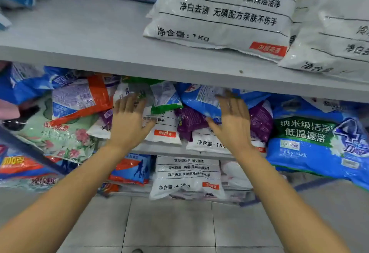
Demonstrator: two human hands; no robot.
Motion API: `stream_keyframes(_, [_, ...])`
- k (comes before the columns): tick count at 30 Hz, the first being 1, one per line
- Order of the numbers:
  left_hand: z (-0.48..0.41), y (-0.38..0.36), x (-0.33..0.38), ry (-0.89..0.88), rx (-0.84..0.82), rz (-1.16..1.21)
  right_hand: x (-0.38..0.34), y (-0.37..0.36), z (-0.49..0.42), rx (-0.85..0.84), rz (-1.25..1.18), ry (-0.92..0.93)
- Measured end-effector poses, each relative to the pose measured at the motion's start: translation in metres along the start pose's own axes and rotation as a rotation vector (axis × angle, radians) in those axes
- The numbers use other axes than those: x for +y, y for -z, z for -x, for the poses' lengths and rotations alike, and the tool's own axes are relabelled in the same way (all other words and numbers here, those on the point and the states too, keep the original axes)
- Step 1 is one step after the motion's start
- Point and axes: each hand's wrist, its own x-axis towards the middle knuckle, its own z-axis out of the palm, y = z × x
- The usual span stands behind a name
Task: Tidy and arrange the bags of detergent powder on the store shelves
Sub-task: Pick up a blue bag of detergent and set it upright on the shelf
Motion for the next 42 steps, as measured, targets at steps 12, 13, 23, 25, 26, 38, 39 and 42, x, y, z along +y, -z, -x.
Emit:
stream_keyframes(12, [-0.024,-0.046,-0.018,-0.139,-0.057,-0.072,0.008,-0.047,-0.024,-0.048,0.277,0.001])
stream_keyframes(13, [-0.024,-0.047,-0.020,-0.137,-0.078,-0.074,0.007,-0.047,-0.023,-0.010,0.284,0.004])
stream_keyframes(23, [-0.026,-0.039,-0.020,-0.155,-0.143,-0.087,0.006,0.009,-0.038,0.182,0.183,-0.158])
stream_keyframes(25, [-0.027,-0.038,-0.018,-0.143,-0.175,-0.099,0.013,0.021,-0.036,0.144,0.165,-0.291])
stream_keyframes(26, [-0.027,-0.037,-0.017,-0.132,-0.187,-0.100,0.015,0.026,-0.034,0.160,0.135,-0.326])
stream_keyframes(38, [-0.010,0.004,0.061,-0.007,-0.302,1.043,-0.009,0.084,0.014,0.213,-0.899,-0.583])
stream_keyframes(39, [-0.010,0.006,0.067,0.053,-0.347,1.216,-0.008,0.087,0.019,0.201,-0.979,-0.626])
stream_keyframes(42, [-0.005,0.008,0.078,0.236,-0.451,1.519,-0.006,0.094,0.031,0.148,-1.183,-0.745])
